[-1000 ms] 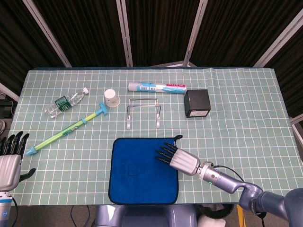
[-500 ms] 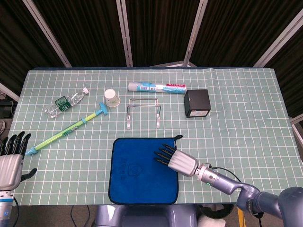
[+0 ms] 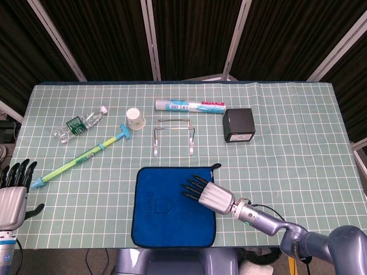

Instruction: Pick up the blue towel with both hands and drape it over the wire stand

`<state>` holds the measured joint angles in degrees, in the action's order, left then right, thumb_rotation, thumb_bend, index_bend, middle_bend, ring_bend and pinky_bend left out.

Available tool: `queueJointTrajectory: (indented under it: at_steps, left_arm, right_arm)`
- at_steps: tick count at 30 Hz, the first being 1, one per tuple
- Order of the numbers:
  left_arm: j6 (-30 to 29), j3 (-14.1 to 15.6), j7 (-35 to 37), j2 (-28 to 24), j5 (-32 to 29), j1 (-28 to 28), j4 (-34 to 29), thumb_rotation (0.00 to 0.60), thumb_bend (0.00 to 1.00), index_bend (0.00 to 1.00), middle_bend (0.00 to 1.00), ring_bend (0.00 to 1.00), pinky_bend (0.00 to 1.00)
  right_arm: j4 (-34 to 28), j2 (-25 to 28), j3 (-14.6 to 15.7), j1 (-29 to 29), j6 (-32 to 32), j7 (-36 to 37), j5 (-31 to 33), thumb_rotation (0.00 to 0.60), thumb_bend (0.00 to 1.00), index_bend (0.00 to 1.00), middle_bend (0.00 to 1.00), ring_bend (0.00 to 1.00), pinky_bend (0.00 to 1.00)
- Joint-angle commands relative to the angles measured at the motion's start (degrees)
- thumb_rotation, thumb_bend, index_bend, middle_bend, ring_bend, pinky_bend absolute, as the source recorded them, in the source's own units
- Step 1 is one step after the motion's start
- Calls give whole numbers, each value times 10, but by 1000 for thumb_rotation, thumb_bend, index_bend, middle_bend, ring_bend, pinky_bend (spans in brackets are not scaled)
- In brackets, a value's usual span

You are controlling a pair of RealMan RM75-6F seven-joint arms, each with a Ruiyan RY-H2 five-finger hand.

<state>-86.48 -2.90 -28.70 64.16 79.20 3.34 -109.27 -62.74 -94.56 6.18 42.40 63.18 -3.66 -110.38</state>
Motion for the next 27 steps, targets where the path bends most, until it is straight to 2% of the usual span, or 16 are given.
queueJointTrajectory:
  at_steps: [1,8,17,27]
  left_arm:
    - [0,0,1,0,0,0,0,600,0,0,0,0,0]
    - [-1,0,2,-1,-2,1,0,600,0,0,0,0,0]
    - [0,3,2,-1,-3,2,0,600,0,0,0,0,0]
    - [-3,4,0,-1,-2,2,-3,600,0,0,0,0,0]
  right_arm:
    - [2,-3,-1,2,0,1,4,600,107,42,0,0,0]
    - [3,-6,1,8,4,-2,6,600,109,42,0,0,0]
    - [-7,26,19,8,13,-8,1,600,109,46,0,0,0]
    - [20,12,28,5,14,-15,1,600,107,50,0,0,0]
